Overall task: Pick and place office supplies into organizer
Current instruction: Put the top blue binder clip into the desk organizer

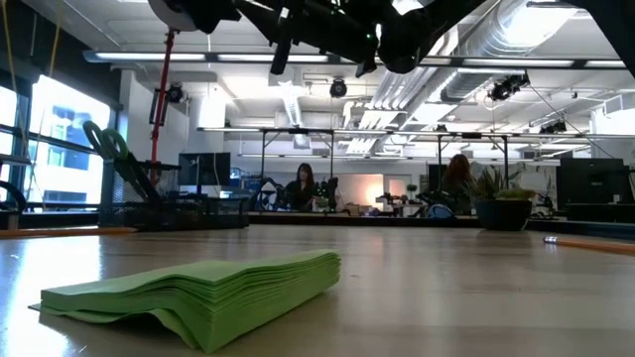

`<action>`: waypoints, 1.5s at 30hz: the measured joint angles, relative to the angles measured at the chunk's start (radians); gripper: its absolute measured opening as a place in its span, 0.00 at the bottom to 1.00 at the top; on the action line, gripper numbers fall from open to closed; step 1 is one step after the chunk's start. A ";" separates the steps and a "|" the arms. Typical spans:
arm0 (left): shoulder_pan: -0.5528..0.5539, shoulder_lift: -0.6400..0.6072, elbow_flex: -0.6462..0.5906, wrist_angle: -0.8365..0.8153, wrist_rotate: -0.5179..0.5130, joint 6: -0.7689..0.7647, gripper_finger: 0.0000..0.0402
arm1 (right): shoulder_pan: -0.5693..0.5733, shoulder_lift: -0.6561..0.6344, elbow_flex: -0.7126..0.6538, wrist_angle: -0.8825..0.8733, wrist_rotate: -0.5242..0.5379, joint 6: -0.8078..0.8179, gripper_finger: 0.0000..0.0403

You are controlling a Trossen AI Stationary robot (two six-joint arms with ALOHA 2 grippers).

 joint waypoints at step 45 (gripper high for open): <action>-0.040 -0.002 0.001 -0.029 0.002 -0.045 0.03 | 0.016 0.000 0.000 -0.054 0.051 -0.068 0.18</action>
